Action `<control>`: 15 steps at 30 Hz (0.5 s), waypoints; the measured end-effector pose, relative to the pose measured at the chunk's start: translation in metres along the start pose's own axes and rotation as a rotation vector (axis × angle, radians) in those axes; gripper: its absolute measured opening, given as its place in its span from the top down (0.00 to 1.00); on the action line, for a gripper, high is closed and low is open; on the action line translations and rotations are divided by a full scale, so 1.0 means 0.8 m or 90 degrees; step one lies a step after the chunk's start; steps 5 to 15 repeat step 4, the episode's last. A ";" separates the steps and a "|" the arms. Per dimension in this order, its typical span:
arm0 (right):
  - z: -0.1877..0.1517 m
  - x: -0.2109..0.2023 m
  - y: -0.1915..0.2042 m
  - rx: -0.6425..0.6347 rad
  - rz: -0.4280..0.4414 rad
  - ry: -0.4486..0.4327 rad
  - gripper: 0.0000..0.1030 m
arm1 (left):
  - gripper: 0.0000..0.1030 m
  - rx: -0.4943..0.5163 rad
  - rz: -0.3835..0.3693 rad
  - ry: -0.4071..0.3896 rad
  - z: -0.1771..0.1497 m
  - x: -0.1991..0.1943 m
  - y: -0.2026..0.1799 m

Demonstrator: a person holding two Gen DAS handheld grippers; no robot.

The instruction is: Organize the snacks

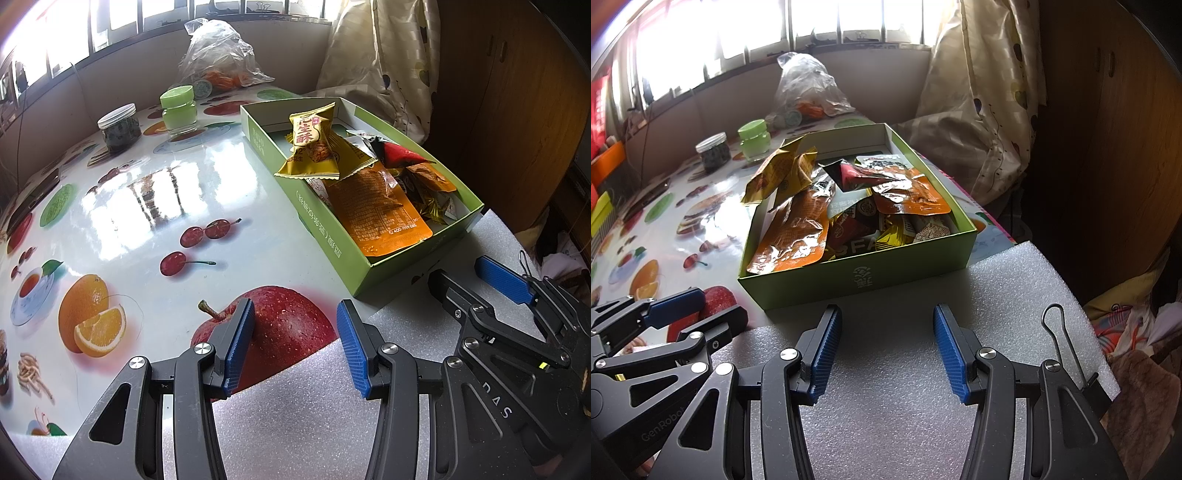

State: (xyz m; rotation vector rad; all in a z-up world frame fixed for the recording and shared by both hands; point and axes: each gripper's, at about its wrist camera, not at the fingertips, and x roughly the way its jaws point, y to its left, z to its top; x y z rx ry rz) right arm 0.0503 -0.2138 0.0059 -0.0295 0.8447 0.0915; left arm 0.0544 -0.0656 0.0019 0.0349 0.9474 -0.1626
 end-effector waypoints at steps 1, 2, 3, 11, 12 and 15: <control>0.000 0.000 0.000 0.000 0.000 0.000 0.50 | 0.54 0.000 0.000 0.000 0.000 0.000 0.000; 0.000 0.000 0.000 -0.001 -0.001 0.000 0.50 | 0.54 0.000 0.000 0.000 0.000 0.000 0.000; 0.000 0.000 0.000 -0.001 -0.001 0.000 0.50 | 0.54 0.000 0.000 0.000 0.000 0.000 0.000; 0.000 0.000 0.000 0.000 0.000 0.000 0.50 | 0.54 0.001 0.001 0.000 0.000 0.000 0.000; 0.000 0.000 0.000 0.000 0.000 0.000 0.50 | 0.54 0.001 0.001 0.000 0.000 0.000 0.000; 0.000 0.000 0.000 0.000 0.000 0.000 0.50 | 0.54 0.001 0.001 0.000 0.000 0.000 0.000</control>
